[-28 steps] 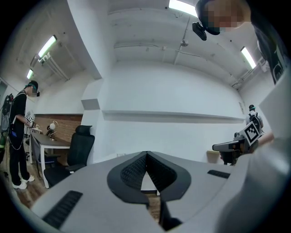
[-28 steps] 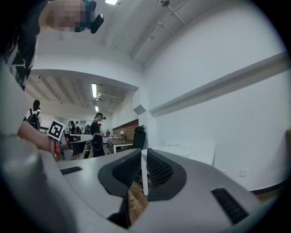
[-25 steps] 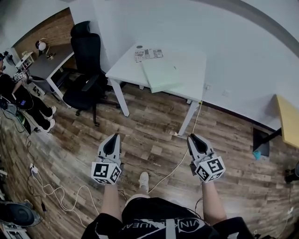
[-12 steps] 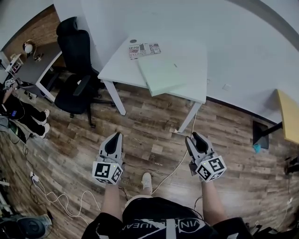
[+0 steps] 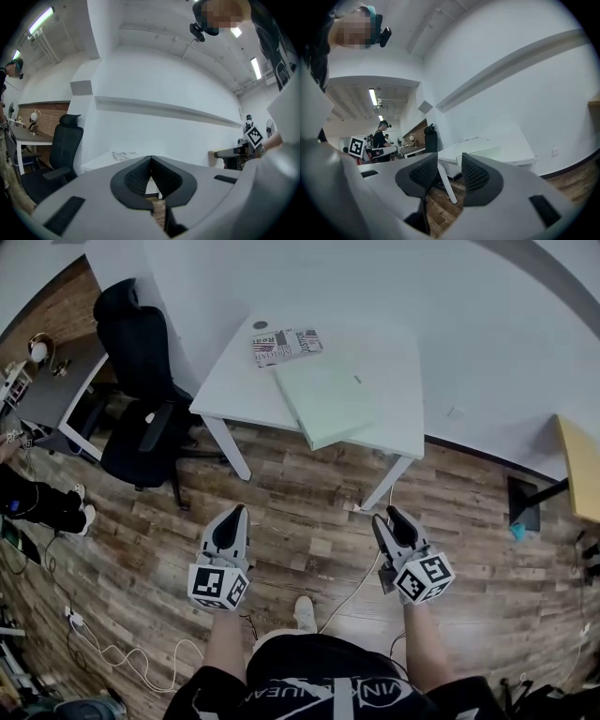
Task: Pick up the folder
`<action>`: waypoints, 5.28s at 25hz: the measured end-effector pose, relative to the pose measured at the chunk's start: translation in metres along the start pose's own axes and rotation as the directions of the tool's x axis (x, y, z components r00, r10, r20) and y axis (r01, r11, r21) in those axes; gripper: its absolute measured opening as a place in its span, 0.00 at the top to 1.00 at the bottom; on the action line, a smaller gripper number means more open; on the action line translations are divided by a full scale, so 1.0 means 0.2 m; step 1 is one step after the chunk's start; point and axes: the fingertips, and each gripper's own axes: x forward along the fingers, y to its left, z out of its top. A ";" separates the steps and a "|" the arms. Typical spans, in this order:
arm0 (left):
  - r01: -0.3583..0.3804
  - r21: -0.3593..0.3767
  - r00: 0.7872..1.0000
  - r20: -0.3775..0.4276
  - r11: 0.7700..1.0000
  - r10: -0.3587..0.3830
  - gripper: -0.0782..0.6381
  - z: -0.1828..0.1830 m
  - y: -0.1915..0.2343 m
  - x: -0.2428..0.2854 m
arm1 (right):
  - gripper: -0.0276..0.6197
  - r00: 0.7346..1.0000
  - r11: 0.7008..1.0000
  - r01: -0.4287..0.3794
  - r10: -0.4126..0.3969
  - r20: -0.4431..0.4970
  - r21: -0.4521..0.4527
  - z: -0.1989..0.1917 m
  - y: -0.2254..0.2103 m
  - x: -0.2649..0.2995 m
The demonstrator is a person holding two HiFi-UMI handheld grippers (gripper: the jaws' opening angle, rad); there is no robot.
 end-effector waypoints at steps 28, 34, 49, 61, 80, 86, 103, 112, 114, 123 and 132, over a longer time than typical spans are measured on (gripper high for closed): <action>-0.031 -0.091 0.999 -0.035 0.995 0.028 0.87 -0.18 0.20 0.58 | 0.57 0.998 0.853 -0.021 0.046 -0.036 0.522 -0.23 -0.27 0.80; -0.057 -0.098 0.997 -0.062 0.994 0.051 0.87 -0.28 0.24 0.71 | 0.53 0.996 0.773 -0.020 0.072 -0.055 0.634 -0.31 -0.35 0.99; -0.115 -0.103 0.989 -0.109 0.988 0.104 0.87 -0.39 0.30 0.94 | 0.42 0.959 0.477 0.253 -0.012 -0.282 0.842 -0.60 -0.52 1.23; -0.156 -0.105 0.981 -0.129 0.982 0.143 0.87 -0.45 0.30 1.01 | 0.41 0.983 0.516 -0.042 0.175 -0.057 0.855 -0.48 -0.48 1.48; -0.228 -0.094 0.968 -0.132 0.969 0.215 0.87 -0.46 0.32 1.01 | 0.48 0.977 0.394 -0.058 0.210 -0.029 0.917 -0.50 -0.42 1.64; -0.207 -0.096 0.973 -0.121 0.974 0.195 0.87 -0.44 0.36 1.01 | 0.50 0.977 0.424 -0.033 0.205 -0.061 0.905 -0.50 -0.42 1.64; -0.103 -0.095 0.992 -0.077 0.990 0.096 0.87 -0.32 0.40 1.15 | 0.50 0.974 0.497 0.060 0.159 -0.159 0.866 -0.38 -0.48 1.53; -0.093 -0.086 0.995 -0.054 0.992 0.089 0.87 -0.22 0.41 1.21 | 0.50 0.972 0.522 0.081 0.147 -0.183 0.849 -0.24 -0.49 1.52; -0.100 -0.088 0.994 -0.054 0.991 0.095 0.87 -0.19 0.42 1.21 | 0.50 0.968 0.544 0.100 0.139 -0.208 0.833 -0.21 -0.50 1.51; -0.111 -0.066 0.993 -0.036 0.992 0.109 0.87 -0.13 0.46 1.19 | 0.50 0.965 0.715 -0.127 0.249 -0.080 0.688 0.04 -0.44 1.59; -0.142 -0.055 0.990 -0.023 0.988 0.141 0.87 -0.05 0.52 1.17 | 0.50 0.971 0.851 -0.076 0.181 -0.153 0.520 0.11 -0.50 1.59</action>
